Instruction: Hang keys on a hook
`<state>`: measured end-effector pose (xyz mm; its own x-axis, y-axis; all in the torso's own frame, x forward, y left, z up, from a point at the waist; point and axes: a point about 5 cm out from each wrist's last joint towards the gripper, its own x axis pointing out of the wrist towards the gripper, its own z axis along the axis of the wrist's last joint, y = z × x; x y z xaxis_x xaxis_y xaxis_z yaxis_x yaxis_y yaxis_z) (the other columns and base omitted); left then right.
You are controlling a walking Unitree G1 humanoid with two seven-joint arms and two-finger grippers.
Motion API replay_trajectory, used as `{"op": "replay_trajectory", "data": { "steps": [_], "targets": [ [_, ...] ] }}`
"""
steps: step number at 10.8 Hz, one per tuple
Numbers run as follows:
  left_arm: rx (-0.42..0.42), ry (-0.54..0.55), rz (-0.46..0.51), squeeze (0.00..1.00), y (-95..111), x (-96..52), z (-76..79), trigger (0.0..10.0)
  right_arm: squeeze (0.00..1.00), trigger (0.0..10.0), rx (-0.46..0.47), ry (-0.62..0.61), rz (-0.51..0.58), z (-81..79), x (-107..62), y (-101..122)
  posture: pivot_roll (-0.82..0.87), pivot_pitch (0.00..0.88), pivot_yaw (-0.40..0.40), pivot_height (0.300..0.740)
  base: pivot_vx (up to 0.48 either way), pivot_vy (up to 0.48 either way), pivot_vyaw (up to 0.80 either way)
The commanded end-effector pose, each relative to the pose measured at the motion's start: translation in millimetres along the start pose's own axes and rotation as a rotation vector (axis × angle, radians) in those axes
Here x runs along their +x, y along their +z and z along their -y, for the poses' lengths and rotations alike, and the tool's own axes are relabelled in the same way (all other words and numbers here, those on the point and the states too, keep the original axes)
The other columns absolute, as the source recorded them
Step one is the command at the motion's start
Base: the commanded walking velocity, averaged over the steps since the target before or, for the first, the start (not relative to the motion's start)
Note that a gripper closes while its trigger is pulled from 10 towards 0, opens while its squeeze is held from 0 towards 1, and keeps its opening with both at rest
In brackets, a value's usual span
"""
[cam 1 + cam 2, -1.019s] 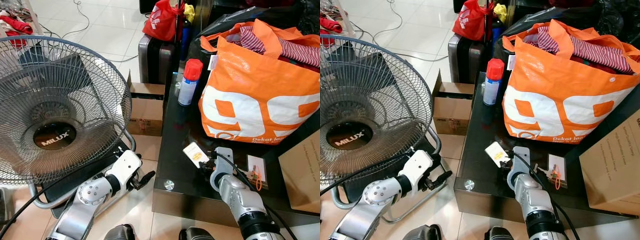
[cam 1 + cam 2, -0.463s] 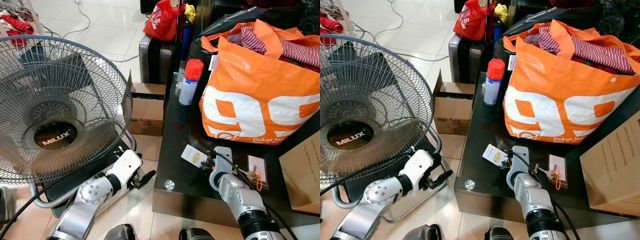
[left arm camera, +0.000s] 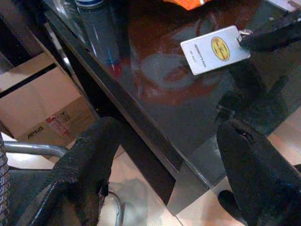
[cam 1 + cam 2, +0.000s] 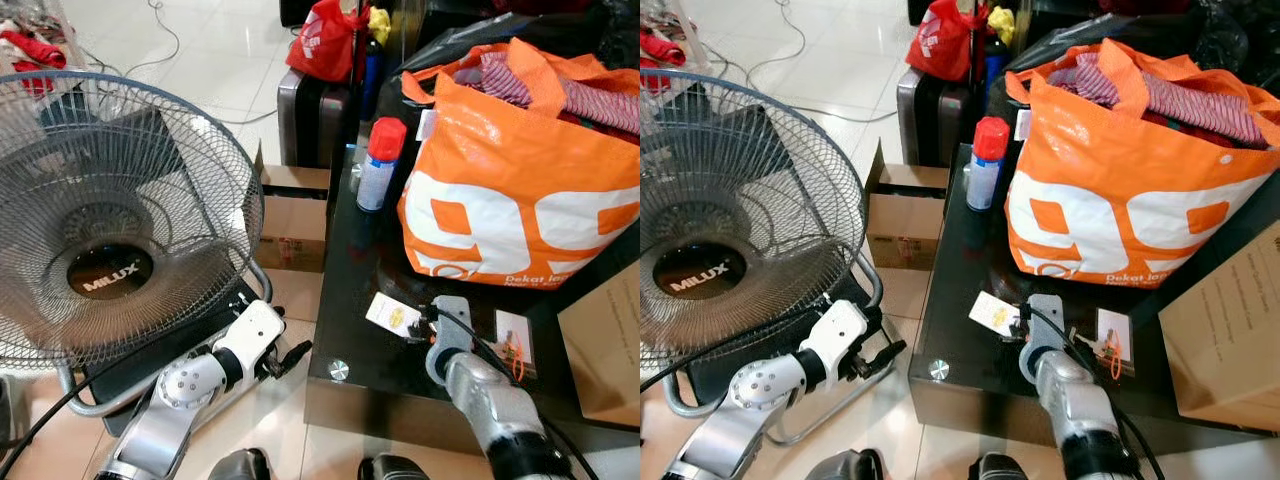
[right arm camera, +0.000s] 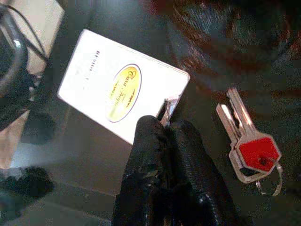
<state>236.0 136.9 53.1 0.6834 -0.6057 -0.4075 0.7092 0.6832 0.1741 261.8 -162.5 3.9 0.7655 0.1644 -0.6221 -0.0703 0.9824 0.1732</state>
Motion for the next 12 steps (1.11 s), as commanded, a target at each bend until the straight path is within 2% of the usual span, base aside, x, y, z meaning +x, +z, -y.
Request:
{"op": "replay_trajectory", "data": {
  "steps": [1,3,4,5,6,7,8,9,10,12],
  "targets": [
    [0.01,-0.002,-0.003,0.0,-1,1.3,1.1,10.0,0.0,0.0,-0.022,0.017,0.025,0.7,-3.7,3,-0.18,0.09,-0.019,0.74,0.0,0.0,0.0],
    [0.008,0.01,0.012,0.0,1,1.7,-0.1,10.0,0.0,0.0,-0.072,0.051,0.064,0.8,-12.7,8,-0.18,0.05,-0.011,0.74,0.0,0.0,0.0],
    [-0.04,0.058,0.069,0.0,9,-4.8,-7.4,10.0,0.0,0.0,-0.109,0.122,0.158,0.1,-36.7,26,-0.17,0.018,-0.005,0.74,0.0,0.0,0.0],
    [-0.074,0.087,0.112,0.0,17,-9.0,-11.5,10.0,0.0,0.0,-0.112,0.15,0.204,-0.3,-52.0,35,-0.16,0.0,0.002,0.74,0.0,0.0,0.0],
    [-0.096,0.138,0.182,0.0,32,-14.0,-17.5,10.0,0.0,0.0,-0.106,0.169,0.276,-1.2,-74.8,46,-0.16,0.0,0.01,0.74,0.0,0.0,0.0],
    [-0.072,0.18,0.225,0.0,45,-16.1,-22.8,10.0,0.0,0.0,-0.114,0.156,0.347,-2.2,-95.2,53,-0.16,0.0,0.019,0.74,0.0,0.0,0.0],
    [-0.042,0.231,0.232,0.0,50,-14.0,-27.8,10.0,0.0,10.0,-0.149,0.127,0.39,-4.6,-108.0,57,-0.16,0.0,0.031,0.74,0.0,0.0,0.0],
    [-0.047,0.258,0.233,0.0,51,-12.6,-30.3,10.0,0.0,10.0,-0.153,0.121,0.399,-8.7,-113.7,56,-0.16,0.0,0.043,0.74,0.0,0.0,0.0],
    [-0.044,0.269,0.227,0.0,51,-11.4,-31.3,10.0,0.0,10.0,-0.112,0.085,0.397,-7.3,-115.8,54,-0.17,0.0,0.049,0.74,0.0,0.0,-0.52],
    [-0.043,0.288,0.229,0.0,55,-6.5,-35.7,10.0,0.0,10.0,-0.077,0.055,0.397,-5.0,-117.4,50,-0.17,0.0,0.057,0.74,0.0,0.0,-0.8]
  ]
}}
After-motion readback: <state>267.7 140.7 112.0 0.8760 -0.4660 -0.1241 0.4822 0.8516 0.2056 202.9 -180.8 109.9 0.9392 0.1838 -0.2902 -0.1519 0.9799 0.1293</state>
